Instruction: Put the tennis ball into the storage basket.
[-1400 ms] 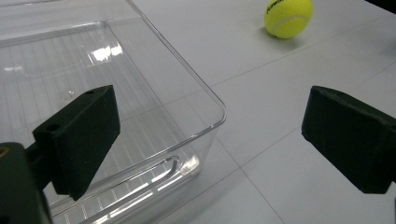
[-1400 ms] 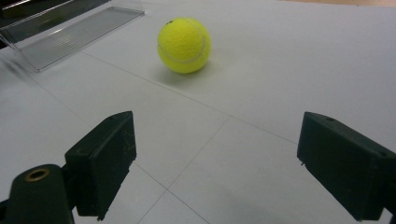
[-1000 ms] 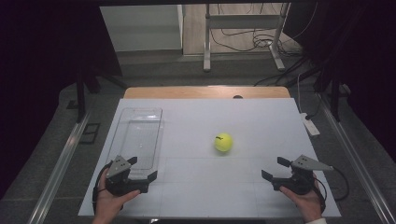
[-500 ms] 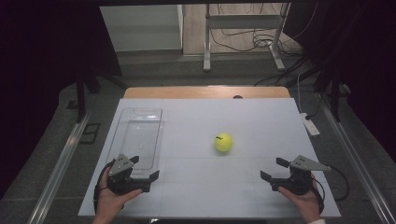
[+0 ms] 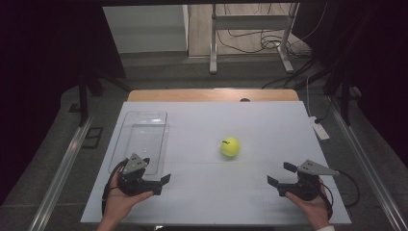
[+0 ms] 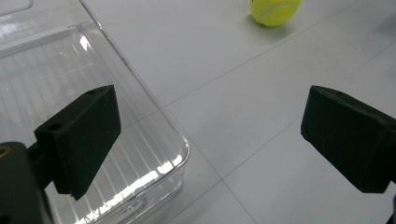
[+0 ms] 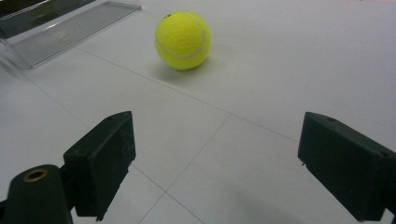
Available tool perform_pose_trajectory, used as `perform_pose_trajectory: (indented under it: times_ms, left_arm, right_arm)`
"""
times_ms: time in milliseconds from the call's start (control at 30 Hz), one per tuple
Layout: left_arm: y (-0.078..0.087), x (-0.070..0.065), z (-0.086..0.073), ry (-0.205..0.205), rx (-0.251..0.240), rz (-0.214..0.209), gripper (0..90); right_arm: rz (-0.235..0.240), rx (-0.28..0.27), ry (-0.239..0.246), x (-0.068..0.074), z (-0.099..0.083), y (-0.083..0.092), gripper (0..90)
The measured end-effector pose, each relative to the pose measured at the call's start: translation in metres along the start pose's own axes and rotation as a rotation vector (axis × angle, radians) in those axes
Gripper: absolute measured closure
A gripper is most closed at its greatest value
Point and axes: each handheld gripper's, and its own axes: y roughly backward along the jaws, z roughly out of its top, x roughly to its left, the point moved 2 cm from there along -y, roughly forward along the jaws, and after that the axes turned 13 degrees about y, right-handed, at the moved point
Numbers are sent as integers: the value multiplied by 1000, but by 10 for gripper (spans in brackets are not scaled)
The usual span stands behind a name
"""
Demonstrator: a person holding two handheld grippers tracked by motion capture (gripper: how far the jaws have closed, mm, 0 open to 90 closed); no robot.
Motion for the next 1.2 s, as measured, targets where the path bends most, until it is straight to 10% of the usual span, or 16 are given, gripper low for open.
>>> perform_pose_trajectory:
  times_ms: [1200]
  left_arm:
    - [-22, -22, 15, -50, 102, -60, 64]
  right_arm:
    - [29, 2, 2, 0, 2, -9, 112]
